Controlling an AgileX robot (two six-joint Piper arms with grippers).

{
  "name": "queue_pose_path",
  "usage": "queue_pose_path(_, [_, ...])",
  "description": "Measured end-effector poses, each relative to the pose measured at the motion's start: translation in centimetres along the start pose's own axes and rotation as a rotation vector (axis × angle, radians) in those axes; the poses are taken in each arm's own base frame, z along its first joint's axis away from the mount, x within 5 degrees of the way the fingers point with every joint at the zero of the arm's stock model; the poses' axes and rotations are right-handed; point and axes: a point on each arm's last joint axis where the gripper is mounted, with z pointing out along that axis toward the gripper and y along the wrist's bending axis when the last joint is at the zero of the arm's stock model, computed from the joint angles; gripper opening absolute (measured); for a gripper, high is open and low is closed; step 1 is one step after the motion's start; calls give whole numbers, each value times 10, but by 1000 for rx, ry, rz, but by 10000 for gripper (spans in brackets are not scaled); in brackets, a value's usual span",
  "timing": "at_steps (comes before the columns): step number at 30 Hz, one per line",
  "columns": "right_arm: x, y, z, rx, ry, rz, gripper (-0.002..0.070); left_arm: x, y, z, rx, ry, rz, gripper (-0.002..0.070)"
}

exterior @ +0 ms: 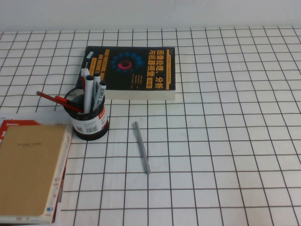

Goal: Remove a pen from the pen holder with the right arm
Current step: 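Take a marker out of the pen holder and lay it on the table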

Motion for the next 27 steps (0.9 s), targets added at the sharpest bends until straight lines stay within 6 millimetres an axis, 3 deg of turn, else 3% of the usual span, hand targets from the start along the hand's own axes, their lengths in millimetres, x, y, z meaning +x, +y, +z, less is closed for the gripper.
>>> queue_pose_path(6, [-31,26,22,28,263,-59,-15,0,0,0,0,0,0,-4])
queue_pose_path(12, [-46,33,58,77,507,-102,-15,0,0,0,0,0,0,-4])
queue_pose_path(22, [-41,24,102,120,697,-141,-15,0,0,0,0,0,0,-4])
queue_pose_path(27, [-36,36,124,69,757,-176,-15,0,0,0,0,0,0,-4])
